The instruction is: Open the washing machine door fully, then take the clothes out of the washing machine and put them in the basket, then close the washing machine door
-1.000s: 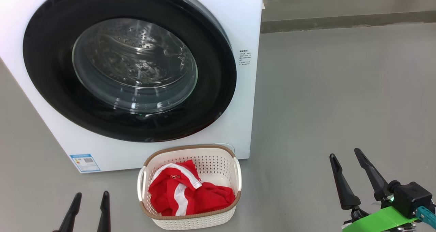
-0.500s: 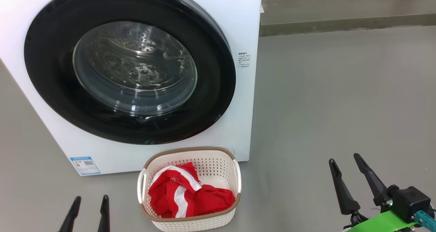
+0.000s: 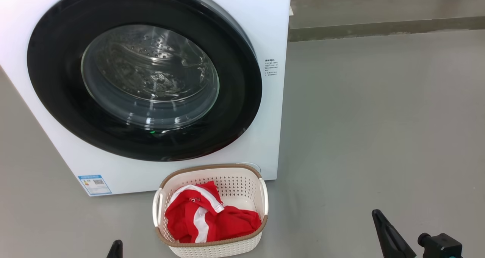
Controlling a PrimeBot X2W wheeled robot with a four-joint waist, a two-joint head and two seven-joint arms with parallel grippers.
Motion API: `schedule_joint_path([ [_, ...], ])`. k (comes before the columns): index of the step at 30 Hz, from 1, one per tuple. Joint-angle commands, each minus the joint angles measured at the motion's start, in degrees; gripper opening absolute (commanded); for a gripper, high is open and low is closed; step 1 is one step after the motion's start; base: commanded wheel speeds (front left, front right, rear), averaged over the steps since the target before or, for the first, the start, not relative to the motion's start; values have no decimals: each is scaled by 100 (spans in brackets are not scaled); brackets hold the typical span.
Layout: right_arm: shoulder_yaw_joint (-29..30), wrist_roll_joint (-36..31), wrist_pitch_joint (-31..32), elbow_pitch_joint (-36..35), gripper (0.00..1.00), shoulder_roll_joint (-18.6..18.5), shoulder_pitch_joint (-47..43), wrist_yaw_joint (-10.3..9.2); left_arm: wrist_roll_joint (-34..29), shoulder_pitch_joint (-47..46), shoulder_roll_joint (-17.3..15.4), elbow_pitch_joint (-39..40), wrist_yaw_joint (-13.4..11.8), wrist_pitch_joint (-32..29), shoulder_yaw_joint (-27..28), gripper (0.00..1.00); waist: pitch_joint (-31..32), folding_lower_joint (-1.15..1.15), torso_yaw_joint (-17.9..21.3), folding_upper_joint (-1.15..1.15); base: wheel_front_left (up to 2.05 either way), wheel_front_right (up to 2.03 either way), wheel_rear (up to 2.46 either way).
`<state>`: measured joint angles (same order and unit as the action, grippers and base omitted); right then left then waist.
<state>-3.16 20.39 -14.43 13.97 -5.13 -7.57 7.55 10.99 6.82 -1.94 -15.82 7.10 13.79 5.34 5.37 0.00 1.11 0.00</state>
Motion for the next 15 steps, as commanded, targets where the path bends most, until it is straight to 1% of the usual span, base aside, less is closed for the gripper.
schedule_joint_path([
  [1,20,132,26,-125,0,-48,135,0,131,-91,-47,95,1,-28,32,0,-6,1,-2,0,0,0,0],
  [5,49,367,92,-130,0,-42,170,0,395,-126,-49,105,2,-97,36,0,-13,13,-6,0,0,0,0],
  [9,76,598,156,-126,0,-36,206,-1,655,-158,-50,111,3,-156,32,0,-40,2,-10,0,0,0,0],
  [15,126,1006,270,-117,0,-24,282,-1,1113,-228,-53,119,5,-265,31,0,-76,0,-16,0,0,0,0],
])
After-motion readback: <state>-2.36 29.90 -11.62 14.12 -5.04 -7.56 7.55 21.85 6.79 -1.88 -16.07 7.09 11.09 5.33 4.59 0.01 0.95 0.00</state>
